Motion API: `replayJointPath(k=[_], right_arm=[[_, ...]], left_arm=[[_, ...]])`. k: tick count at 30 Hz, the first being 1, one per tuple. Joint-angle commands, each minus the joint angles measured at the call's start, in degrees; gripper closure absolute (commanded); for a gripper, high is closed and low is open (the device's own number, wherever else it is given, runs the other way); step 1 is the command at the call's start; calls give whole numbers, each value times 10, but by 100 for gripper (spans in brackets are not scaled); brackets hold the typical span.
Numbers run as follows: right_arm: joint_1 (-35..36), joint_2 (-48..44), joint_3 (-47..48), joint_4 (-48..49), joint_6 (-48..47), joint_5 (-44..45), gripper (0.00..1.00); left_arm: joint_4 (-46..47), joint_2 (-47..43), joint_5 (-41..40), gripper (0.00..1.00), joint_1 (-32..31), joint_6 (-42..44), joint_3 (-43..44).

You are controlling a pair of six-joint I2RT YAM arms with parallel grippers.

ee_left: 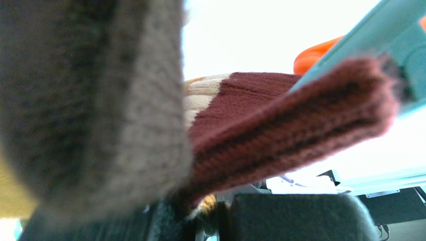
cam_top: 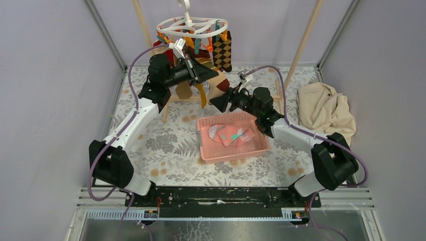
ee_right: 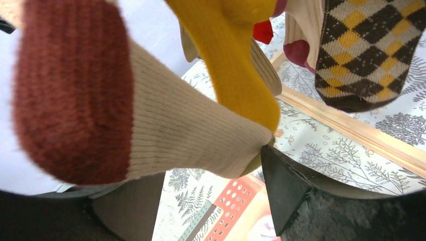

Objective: Remove the socks clipped to the hanger
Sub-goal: Remove the sock from the hanger.

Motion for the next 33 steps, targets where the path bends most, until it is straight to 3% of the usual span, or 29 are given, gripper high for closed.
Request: replayJointPath(k=[1,4,9,13,17,24,27,33], right_arm=[[-1,-19,17,36,-13,47,27],[-1,-16,23,31,-13,40,39],[-1,-14,34,26,-1,2,71],[-1,-23,41,-2,3,-28,100],[-2,-50,25,-22,5,-50,100],[-1,-108,-13,-66,21,-94,100],[-1,-133,-23,-83,27,-108,100],[0,-169,-25,-130,21,-125,100]], left_arm=[[45,-23,17,88,5,-12,-7],[47,-25,17,88,5,-13,-10],[46,-24,16,86,6,-7,-17],[43,-27,13,73,9,3,-31],[27,-30,6,59,15,20,-40],[-29,-30,-12,27,24,71,-40],[-45,-31,-20,4,26,85,-44],[-122,-48,-60,1,27,139,-27]])
